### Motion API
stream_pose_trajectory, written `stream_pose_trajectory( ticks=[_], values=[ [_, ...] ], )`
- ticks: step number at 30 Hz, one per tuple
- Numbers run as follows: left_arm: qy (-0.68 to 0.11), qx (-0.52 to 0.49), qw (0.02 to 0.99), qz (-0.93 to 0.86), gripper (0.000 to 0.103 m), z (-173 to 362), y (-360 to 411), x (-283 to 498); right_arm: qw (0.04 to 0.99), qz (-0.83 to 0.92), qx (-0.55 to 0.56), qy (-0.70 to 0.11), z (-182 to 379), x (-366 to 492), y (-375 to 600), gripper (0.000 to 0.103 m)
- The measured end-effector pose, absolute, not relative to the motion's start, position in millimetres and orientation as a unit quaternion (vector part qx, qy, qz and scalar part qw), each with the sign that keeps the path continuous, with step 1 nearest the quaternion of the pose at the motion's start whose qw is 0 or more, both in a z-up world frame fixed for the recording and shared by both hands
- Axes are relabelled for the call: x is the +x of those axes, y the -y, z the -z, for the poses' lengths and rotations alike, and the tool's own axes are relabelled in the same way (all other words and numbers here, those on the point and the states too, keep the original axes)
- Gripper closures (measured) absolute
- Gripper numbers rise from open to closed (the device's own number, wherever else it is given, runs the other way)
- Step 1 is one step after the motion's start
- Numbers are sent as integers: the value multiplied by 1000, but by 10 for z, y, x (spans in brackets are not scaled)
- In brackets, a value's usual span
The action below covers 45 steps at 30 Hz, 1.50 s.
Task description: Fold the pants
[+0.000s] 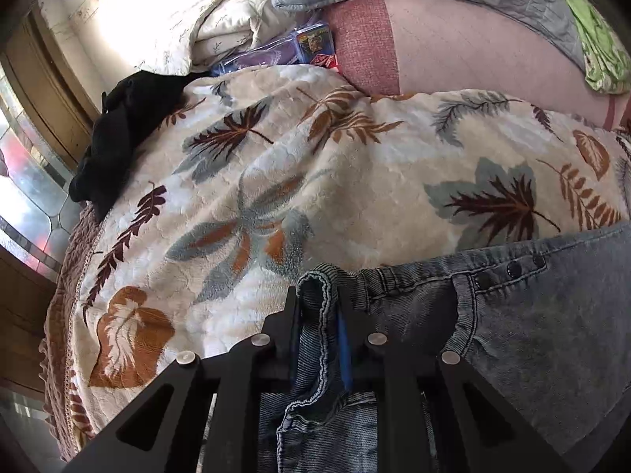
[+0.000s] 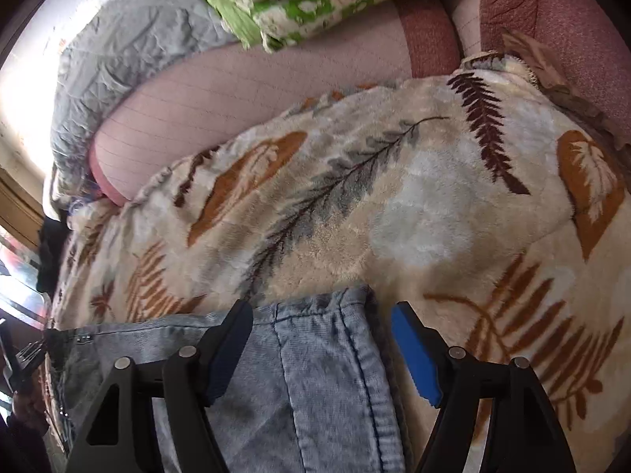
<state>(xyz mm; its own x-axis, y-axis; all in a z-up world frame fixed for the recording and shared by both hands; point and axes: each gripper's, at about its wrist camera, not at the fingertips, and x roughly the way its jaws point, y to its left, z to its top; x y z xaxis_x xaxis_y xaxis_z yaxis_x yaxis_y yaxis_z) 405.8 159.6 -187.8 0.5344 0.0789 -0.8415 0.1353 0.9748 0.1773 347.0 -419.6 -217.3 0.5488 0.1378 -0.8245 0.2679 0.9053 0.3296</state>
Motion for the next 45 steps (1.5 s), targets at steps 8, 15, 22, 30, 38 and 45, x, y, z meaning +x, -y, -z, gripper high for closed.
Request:
stream_pose_trajectory(
  ticks=[8, 15, 22, 30, 38, 45],
  values=[
    [-455, 93, 885, 23, 91, 1571, -1687, 3930, 867, 39, 145, -475, 2102, 3514, 3988, 85],
    [-409, 66, 909, 40, 91, 1046, -1835, 3529, 898, 27, 174, -403, 1486, 2903, 4045, 85],
    [-366, 47, 928, 56, 91, 664, -2022, 2773, 907, 19, 223, -357, 1126, 2022, 4105, 85],
    [-352, 42, 933, 61, 91, 742, -2326, 1752, 901, 9, 229, -368, 1260, 892, 4003, 85],
    [-440, 66, 895, 27, 89, 1615, -2592, 1052, 845, -8, 186, -502, 1964, 38, 3640, 57],
    [-438, 50, 897, -30, 85, 1542, -2742, 817, 862, 9, 186, -472, 1779, -191, 3793, 45]
  ],
)
